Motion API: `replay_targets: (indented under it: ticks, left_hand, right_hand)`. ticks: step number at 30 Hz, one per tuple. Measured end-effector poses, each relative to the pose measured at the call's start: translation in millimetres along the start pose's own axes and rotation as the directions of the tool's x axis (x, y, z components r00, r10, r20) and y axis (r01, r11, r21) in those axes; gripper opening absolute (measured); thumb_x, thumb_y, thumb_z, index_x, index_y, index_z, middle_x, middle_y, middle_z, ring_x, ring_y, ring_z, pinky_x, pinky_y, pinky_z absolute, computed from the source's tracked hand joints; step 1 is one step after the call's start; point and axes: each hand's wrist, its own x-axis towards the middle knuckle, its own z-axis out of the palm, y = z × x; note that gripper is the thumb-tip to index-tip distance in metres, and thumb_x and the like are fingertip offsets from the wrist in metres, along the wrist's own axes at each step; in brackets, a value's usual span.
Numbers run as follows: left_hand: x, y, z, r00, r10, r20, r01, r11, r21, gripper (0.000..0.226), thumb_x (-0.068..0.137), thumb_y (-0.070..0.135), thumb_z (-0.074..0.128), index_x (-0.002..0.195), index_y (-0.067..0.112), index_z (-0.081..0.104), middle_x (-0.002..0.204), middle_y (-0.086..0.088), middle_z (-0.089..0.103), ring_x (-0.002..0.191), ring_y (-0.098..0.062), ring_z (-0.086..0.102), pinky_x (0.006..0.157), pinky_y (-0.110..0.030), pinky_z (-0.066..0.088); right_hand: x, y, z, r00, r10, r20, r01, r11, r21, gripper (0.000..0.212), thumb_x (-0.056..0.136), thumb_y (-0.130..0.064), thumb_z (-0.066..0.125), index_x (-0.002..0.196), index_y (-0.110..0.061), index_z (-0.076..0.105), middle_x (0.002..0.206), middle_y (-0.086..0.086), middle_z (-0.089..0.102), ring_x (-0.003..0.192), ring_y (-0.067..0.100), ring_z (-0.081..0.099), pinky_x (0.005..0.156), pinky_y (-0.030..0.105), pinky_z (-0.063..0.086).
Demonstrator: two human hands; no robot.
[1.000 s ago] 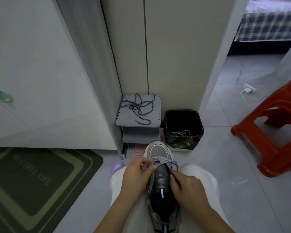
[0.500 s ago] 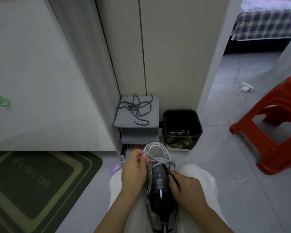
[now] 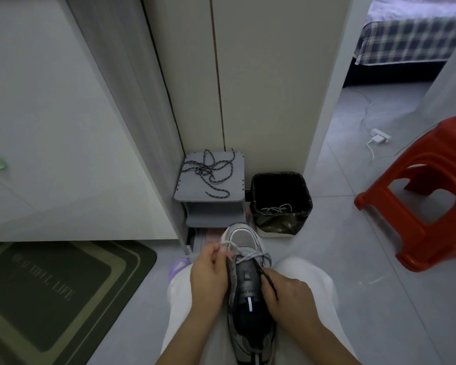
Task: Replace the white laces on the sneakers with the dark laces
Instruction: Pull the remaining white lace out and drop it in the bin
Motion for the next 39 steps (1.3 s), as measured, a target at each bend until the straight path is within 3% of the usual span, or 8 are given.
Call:
replay_targets:
  ticks: [4, 9, 14, 21, 25, 29, 33, 39]
  left_hand:
    - [17.6, 2.7, -8.5, 1.0, 0.017, 0.018, -0.014, 0.992, -0.126, 0.012, 0.093, 0.016, 0.055, 0.083, 0.017, 0.064, 0.074, 0.003, 0.07, 0.074, -0.01, 0.067, 0.073, -0.028, 0.053]
    - [7.3, -17.2, -10.8, 0.981, 0.009, 0.194, -0.044, 0.983, 0.176, 0.012, 0.084, 0.029, 0.066, 0.094, 0.022, 0.069, 0.089, 0.013, 0.068, 0.088, -0.004, 0.063, 0.079, -0.023, 0.049]
    - [-2.4, -22.0, -3.6, 0.988, 0.09, 0.123, -0.115, 0.97, 0.215, 0.013, 0.088, 0.023, 0.061, 0.096, 0.028, 0.07, 0.095, 0.018, 0.066, 0.09, -0.002, 0.063, 0.086, -0.024, 0.049]
    - [13.6, 7.0, -14.8, 0.993, 0.086, -0.075, -0.099, 0.975, -0.201, 0.014, 0.093, 0.009, 0.054, 0.091, 0.02, 0.061, 0.075, 0.0, 0.068, 0.072, -0.009, 0.065, 0.068, -0.018, 0.053]
    - [14.7, -7.0, -14.7, 0.99, 0.003, 0.139, -0.011, 0.998, 0.057, 0.012, 0.09, 0.026, 0.06, 0.101, 0.028, 0.064, 0.09, 0.016, 0.066, 0.087, -0.005, 0.064, 0.072, -0.014, 0.045]
    - [-4.3, -11.1, -10.7, 0.972, 0.128, 0.199, -0.184, 0.937, 0.295, 0.018, 0.089, 0.028, 0.062, 0.105, 0.029, 0.069, 0.098, 0.022, 0.06, 0.091, 0.002, 0.057, 0.078, 0.001, 0.035]
    - [1.3, -14.2, -6.4, 0.992, 0.076, 0.101, -0.089, 0.987, 0.137, 0.015, 0.087, 0.032, 0.058, 0.091, 0.03, 0.073, 0.089, 0.016, 0.07, 0.085, -0.001, 0.064, 0.082, -0.027, 0.052]
    - [21.2, 12.3, -26.8, 0.99, 0.123, -0.075, -0.128, 0.99, -0.066, 0.023, 0.092, 0.017, 0.056, 0.077, 0.032, 0.062, 0.072, 0.007, 0.068, 0.068, -0.007, 0.063, 0.066, -0.022, 0.049]
  right_hand:
    - [0.2, 0.4, 1.9, 1.0, 0.004, -0.008, -0.004, 1.0, -0.011, 0.029, 0.085, -0.036, 0.041, 0.084, -0.023, 0.068, 0.048, -0.005, 0.057, 0.035, 0.012, 0.048, 0.035, 0.024, 0.037]
    - [0.4, -0.1, 2.3, 1.0, -0.001, -0.024, 0.001, 1.0, -0.014, 0.03, 0.085, -0.035, 0.042, 0.085, -0.023, 0.068, 0.047, -0.006, 0.056, 0.035, 0.012, 0.047, 0.036, 0.023, 0.036]
    - [0.4, -1.0, 3.4, 0.999, -0.004, -0.035, 0.003, 1.0, -0.023, 0.029, 0.085, -0.035, 0.042, 0.082, -0.022, 0.068, 0.048, -0.007, 0.056, 0.035, 0.01, 0.047, 0.036, 0.019, 0.035]
    - [0.9, -3.9, 0.1, 0.999, 0.003, -0.036, -0.005, 0.999, -0.052, 0.028, 0.084, -0.034, 0.042, 0.08, -0.022, 0.068, 0.045, -0.005, 0.055, 0.032, 0.01, 0.045, 0.038, 0.012, 0.021]
    - [1.3, -4.2, -0.5, 1.0, 0.005, -0.029, -0.007, 0.999, -0.038, 0.028, 0.085, -0.035, 0.041, 0.081, -0.023, 0.067, 0.046, -0.005, 0.055, 0.033, 0.01, 0.046, 0.04, 0.007, 0.015]
    - [0.5, -3.3, 4.3, 1.0, 0.009, -0.03, -0.011, 0.999, -0.043, 0.03, 0.085, -0.037, 0.041, 0.083, -0.024, 0.068, 0.047, -0.006, 0.056, 0.034, 0.01, 0.047, 0.036, 0.02, 0.033]
    - [-0.8, -2.7, 2.4, 0.999, 0.001, -0.038, -0.002, 0.999, -0.034, 0.03, 0.085, -0.036, 0.041, 0.084, -0.024, 0.069, 0.048, -0.005, 0.057, 0.035, 0.01, 0.048, 0.037, 0.019, 0.033]
    - [-0.3, -2.0, 3.4, 0.999, -0.011, -0.048, 0.009, 0.999, -0.053, 0.029, 0.084, -0.034, 0.042, 0.083, -0.023, 0.069, 0.046, -0.005, 0.056, 0.033, 0.011, 0.046, 0.035, 0.02, 0.032]
